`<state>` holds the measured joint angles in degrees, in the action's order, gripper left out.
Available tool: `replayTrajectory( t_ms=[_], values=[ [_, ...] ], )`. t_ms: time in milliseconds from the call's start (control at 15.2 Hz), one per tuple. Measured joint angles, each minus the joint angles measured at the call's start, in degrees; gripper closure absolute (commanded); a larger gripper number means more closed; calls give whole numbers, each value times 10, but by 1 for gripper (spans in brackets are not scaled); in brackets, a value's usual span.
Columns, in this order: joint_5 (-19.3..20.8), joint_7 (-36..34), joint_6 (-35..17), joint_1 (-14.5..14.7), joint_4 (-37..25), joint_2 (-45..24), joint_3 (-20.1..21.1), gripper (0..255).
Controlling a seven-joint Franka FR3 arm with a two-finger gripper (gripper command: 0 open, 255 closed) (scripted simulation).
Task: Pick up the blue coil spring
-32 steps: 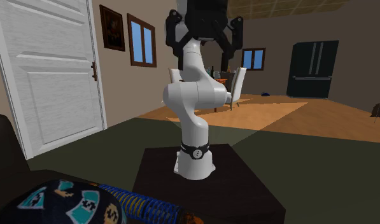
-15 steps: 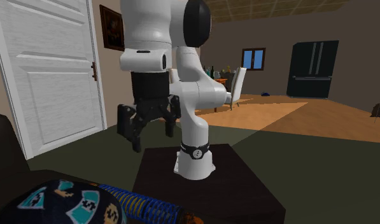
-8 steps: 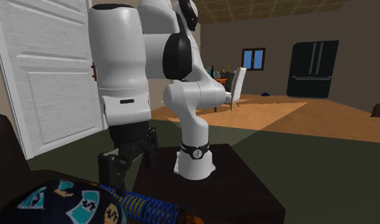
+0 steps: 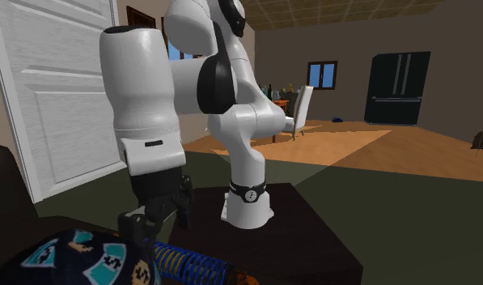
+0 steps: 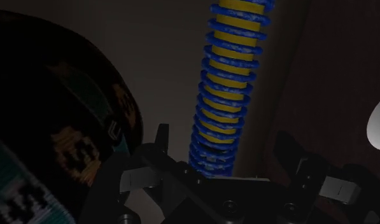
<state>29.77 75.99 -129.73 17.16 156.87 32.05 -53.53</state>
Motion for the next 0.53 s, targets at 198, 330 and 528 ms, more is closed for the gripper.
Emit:
replayTrajectory(
  t_ms=[198,330,528],
  values=[
    [9,-2,-56,39,6,-72,-40,255],
    [9,0,-75,51,8,-96,-53,255],
    [8,0,-82,55,8,-106,-57,255]
  ],
)
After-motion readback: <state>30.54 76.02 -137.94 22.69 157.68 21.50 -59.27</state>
